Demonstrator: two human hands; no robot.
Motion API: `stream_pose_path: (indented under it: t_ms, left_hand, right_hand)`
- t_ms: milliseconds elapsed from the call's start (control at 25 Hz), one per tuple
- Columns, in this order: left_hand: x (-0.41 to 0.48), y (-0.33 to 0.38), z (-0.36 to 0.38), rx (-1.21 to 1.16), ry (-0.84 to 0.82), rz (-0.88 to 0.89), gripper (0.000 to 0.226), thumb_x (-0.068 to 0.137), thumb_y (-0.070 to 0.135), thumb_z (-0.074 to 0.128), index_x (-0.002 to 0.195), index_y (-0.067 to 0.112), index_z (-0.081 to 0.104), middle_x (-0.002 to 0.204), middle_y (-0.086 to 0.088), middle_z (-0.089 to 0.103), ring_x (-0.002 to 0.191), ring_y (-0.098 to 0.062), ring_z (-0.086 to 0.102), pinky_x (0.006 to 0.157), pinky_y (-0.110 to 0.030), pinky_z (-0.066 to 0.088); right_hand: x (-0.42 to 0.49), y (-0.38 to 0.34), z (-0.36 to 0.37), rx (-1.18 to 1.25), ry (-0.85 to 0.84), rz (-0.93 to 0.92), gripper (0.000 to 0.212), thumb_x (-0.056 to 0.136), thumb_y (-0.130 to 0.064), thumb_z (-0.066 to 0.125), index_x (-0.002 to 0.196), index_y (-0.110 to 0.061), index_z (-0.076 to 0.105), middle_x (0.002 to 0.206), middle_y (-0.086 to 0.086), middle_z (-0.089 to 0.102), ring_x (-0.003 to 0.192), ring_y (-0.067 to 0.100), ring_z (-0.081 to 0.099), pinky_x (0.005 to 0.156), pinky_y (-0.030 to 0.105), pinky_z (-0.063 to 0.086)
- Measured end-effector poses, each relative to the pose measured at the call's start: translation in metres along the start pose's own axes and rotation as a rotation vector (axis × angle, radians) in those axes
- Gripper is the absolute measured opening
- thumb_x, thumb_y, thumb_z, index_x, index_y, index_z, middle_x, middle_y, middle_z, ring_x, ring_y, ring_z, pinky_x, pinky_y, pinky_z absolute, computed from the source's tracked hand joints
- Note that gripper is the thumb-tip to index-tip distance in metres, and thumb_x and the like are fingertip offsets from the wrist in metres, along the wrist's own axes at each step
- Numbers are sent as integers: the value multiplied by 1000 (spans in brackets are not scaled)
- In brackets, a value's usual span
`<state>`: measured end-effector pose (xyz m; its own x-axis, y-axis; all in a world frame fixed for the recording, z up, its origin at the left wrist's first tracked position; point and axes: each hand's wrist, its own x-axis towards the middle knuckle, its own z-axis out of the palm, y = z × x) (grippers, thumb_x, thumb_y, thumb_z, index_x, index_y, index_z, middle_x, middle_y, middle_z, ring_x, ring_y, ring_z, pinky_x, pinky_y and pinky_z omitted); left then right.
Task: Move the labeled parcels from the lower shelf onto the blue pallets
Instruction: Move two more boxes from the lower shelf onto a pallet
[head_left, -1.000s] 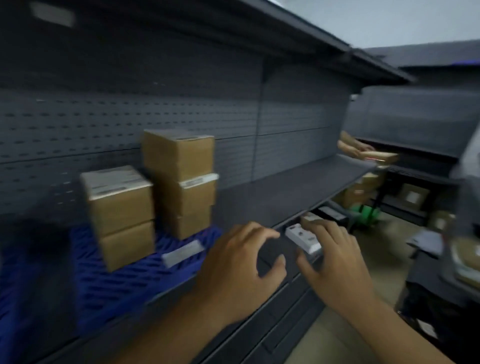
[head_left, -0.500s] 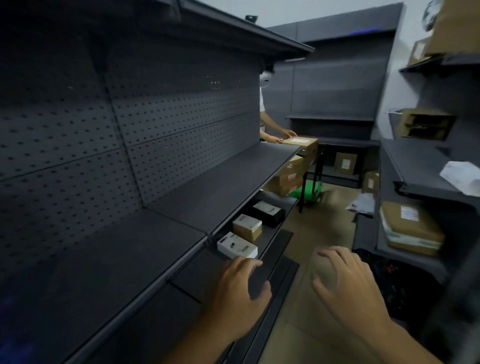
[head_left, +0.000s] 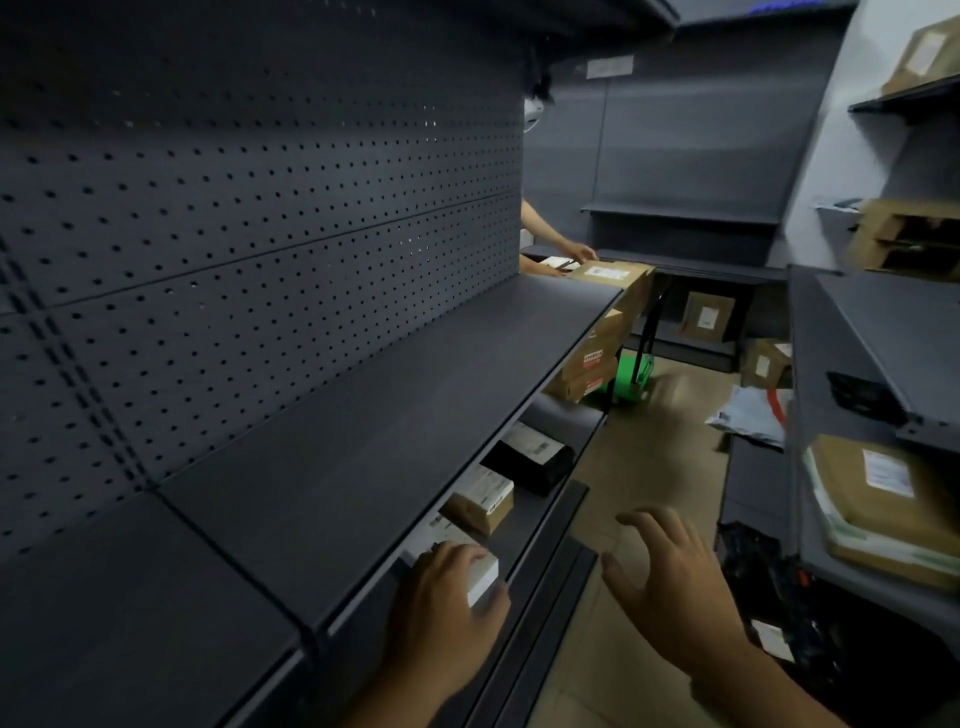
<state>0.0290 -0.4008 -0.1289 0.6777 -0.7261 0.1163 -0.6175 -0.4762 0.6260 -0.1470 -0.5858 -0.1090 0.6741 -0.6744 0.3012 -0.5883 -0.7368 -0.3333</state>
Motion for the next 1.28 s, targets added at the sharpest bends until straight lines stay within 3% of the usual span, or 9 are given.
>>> stream_pose_path:
  t_ms: [160, 360, 440, 520, 600, 800, 880, 1080, 1280]
  left_hand:
    - [39, -28, 57, -87, 121, -324, 80, 84, 58, 70, 151, 27, 39, 150, 4, 40, 132, -15, 44, 104, -30, 43]
    - [104, -44, 127, -122, 272, -761, 115, 76, 70, 74, 162, 23, 16, 163, -5, 28, 149, -27, 27, 120, -39, 27]
    - [127, -43, 159, -108, 351, -957, 123, 68, 65, 84, 161, 14, 22, 161, -16, 30, 148, -35, 29, 119, -46, 30]
    - [143, -50, 185, 73, 509, -1039, 131, 51, 55, 97, 153, 0, 37, 147, -30, 43, 135, -47, 44, 108, -53, 42]
    - [159, -58, 206, 184, 512, -1117, 135, 41, 59, 98, 146, -4, 41, 136, -30, 49, 125, -49, 51, 100, -54, 45]
    - [176, -85, 243, 261, 607, -1142, 123, 40, 67, 94, 132, -5, 54, 117, -25, 58, 108, -47, 61, 88, -53, 54]
    - [179, -88, 250, 232, 600, -1156, 121, 43, 71, 90, 134, 1, 51, 118, -19, 57, 110, -43, 60, 89, -51, 54]
    - [174, -84, 245, 107, 653, -1168, 118, 46, 65, 89, 139, 7, 46, 125, -12, 53, 119, -37, 53, 93, -49, 52]
    - [148, -59, 226, 43, 687, -1136, 112, 49, 62, 89, 143, 18, 46, 127, 0, 53, 120, -26, 51, 93, -42, 51]
  right_hand:
    - [76, 48, 56, 48, -177, 54, 63, 84, -61, 64, 136, -27, 50, 131, -6, 52, 118, 17, 51, 98, 31, 44]
    - [208, 118, 135, 67, -341, 41, 104, 72, -76, 64, 151, -16, 31, 145, 6, 42, 130, 27, 44, 106, 38, 42]
    - [253, 138, 169, 109, -382, 44, 114, 66, -71, 74, 151, -10, 30, 147, 12, 41, 134, 32, 41, 108, 42, 39]
    - [288, 149, 205, 139, -363, 18, 121, 58, -68, 81, 149, -5, 33, 143, 16, 45, 134, 35, 42, 108, 45, 39]
    - [318, 154, 246, 167, -406, 10, 130, 54, -71, 81, 151, -3, 28, 147, 18, 42, 136, 37, 41, 109, 47, 39]
    - [340, 148, 324, 256, -405, 20, 129, 47, -67, 87, 144, -3, 31, 139, 21, 45, 127, 43, 46, 102, 54, 46]
    - [342, 151, 338, 273, -384, 23, 123, 46, -63, 90, 140, -5, 35, 134, 21, 48, 124, 44, 48, 99, 57, 47]
    - [351, 154, 336, 353, -398, 88, 110, 46, -48, 94, 132, -3, 43, 132, 20, 52, 123, 43, 51, 93, 60, 52]
    - [352, 161, 295, 484, -348, 81, 102, 43, -47, 94, 128, -12, 51, 128, 14, 60, 117, 36, 60, 84, 55, 59]
